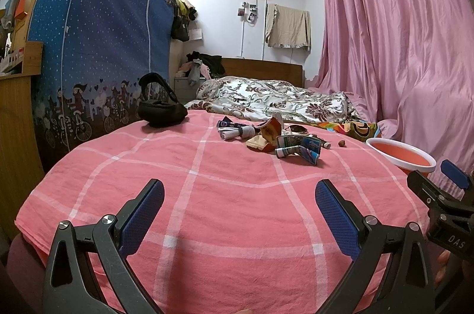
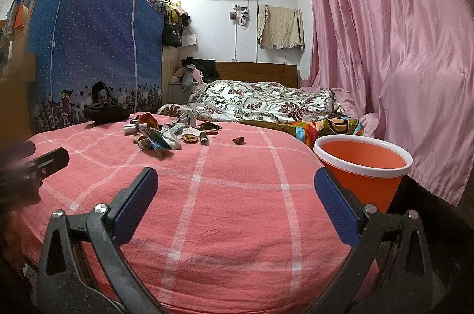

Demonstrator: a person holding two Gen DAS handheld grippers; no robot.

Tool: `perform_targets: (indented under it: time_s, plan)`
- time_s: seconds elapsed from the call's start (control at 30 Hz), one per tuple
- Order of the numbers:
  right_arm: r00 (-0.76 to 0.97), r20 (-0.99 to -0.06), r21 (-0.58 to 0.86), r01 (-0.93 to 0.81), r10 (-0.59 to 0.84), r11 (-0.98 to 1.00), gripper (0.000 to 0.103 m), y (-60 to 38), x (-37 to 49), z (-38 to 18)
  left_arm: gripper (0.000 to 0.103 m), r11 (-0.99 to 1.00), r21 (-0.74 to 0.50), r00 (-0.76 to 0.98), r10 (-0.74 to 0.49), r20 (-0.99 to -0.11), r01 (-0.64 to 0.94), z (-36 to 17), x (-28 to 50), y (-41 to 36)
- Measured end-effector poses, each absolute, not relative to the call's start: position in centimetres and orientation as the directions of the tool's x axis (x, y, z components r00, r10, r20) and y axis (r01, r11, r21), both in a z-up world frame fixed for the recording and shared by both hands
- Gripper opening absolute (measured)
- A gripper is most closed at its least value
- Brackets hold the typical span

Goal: Collect trash

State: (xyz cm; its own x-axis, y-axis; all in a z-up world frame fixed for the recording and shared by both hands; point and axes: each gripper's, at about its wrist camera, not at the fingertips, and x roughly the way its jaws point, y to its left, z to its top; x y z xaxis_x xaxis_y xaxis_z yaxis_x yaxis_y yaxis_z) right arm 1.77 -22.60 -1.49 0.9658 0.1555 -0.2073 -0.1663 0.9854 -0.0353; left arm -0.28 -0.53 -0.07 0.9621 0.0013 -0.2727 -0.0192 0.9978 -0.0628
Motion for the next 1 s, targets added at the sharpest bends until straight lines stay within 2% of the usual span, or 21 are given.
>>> perform_targets:
  time_s: [1.0]
  plan:
    - [0.965,-0.209,-0.034,-0.166,0.155,0.986,0.103,-22.52,1.82,-1.56,0.1,0.998,-0.063,0.961,0.0,-0.277,-0.018,-0.32,-0.06,-0.57]
